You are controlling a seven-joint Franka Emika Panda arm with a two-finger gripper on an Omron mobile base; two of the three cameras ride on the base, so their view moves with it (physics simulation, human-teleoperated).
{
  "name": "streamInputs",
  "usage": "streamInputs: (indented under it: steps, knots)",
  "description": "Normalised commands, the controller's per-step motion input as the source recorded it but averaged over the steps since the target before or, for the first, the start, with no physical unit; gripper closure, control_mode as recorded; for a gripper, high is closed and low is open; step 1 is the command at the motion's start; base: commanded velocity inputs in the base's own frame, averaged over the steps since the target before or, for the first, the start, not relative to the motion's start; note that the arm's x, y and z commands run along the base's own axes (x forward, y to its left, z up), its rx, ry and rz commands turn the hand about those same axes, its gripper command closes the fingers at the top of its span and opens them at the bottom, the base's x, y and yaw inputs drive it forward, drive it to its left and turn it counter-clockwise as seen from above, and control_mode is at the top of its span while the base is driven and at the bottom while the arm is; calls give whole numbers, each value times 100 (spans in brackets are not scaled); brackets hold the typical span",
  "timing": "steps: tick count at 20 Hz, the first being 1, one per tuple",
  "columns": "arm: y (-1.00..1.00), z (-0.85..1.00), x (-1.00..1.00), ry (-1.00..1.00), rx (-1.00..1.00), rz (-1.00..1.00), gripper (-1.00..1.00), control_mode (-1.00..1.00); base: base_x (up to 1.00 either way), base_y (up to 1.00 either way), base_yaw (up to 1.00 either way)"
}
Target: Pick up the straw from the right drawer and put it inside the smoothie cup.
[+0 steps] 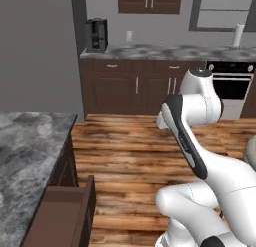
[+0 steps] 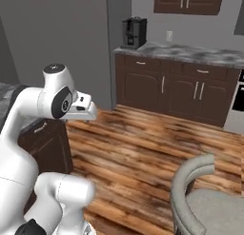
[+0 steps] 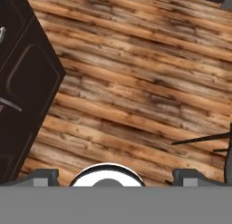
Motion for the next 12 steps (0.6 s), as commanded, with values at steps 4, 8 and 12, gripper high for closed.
streamInputs:
  steps: [4, 8, 12]
  knots:
    - [0, 0, 0, 0, 0, 0, -100, 100, 33, -36, 35]
    - [0, 0, 0, 0, 0, 0, -100, 100, -22, -58, 69]
    - [0, 0, 0, 0, 0, 0, -100, 100, -76, -60, 79]
